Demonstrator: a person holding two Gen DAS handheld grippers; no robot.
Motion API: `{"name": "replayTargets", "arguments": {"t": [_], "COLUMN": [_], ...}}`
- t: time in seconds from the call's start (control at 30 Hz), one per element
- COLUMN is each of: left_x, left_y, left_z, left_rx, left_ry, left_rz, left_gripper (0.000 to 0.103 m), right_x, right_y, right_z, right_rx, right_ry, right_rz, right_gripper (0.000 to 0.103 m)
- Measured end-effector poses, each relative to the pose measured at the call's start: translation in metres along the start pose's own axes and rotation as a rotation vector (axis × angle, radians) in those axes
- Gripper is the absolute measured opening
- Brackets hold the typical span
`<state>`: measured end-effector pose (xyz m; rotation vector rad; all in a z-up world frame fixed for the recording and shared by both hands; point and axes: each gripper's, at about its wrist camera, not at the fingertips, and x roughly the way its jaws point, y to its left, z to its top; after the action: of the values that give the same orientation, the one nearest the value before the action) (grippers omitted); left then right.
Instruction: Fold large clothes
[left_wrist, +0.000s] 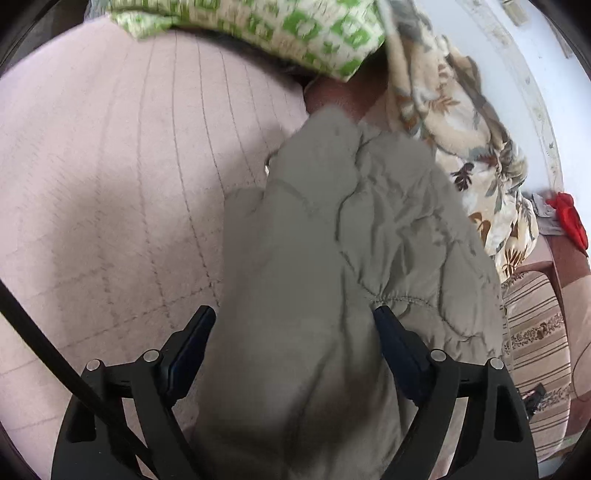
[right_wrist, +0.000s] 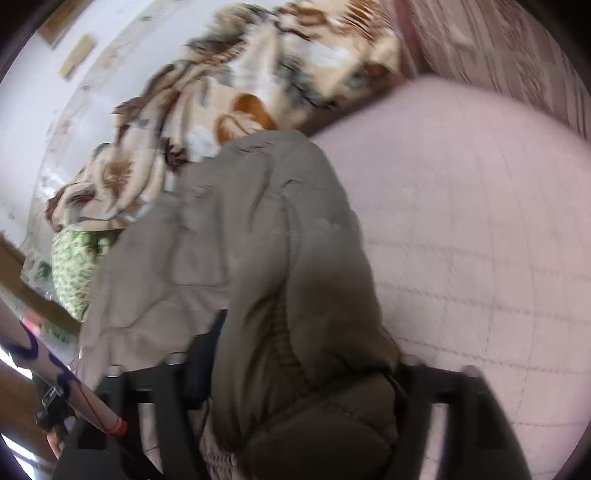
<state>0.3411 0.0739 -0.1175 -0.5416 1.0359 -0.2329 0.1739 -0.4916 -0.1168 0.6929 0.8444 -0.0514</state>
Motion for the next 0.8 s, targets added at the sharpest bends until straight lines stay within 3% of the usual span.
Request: {"name": "replayTargets", "arguments": {"t": [0.1,0.17,0.3,0.43,0.53,0.7,0.8], "left_x": [-0.035,-0.059,-0.106,-0.145,-0.173,-0.208,-0.226], "left_y": [-0.012,-0.017,-0.041,-0.054,-0.056,-0.053,-0.057], "left_z": [-0.001,-0.005,-0.026,-0.060,-0.081,-0.121,-0.145], "left_rx": [0.025,0.044,0.147,0.218,0.193,0.201,0.226], "left_ry": [-0.092,-0.154,-0.331,-0.471,-0.527,-0.518,-0.536], "left_rz": [0.022,0.048,0.236,0.405,0.405,0.421,0.451], "left_gripper": [0.086,0.086,0.086,0.086,0.091,0.092,0.092], "right_x": [-0.018,-0.041,-0.097,-0.122,-0.123,-0.100,-0.063], "right_y": [0.000,0.000,0.016,0.046,0.080,0.122,0.119], "right_z": [0.005,0.005,-0.001,-0.023,-0.048,-0.088,-0.096], "right_rx": [0.027,0.034,0.008,-0.142,-0.284,-0.478,-0.503], "right_ry": [-0.064,-0.154,-0.374,-0.446,-0.428,-0.329,-0.175], "right_rz": [-0.036,-0.112,-0.312,-0.370,-0.318,-0.259,-0.279], "right_gripper": [0.081,0.081,0.081,0.081,0.081,0.081,0.081]}}
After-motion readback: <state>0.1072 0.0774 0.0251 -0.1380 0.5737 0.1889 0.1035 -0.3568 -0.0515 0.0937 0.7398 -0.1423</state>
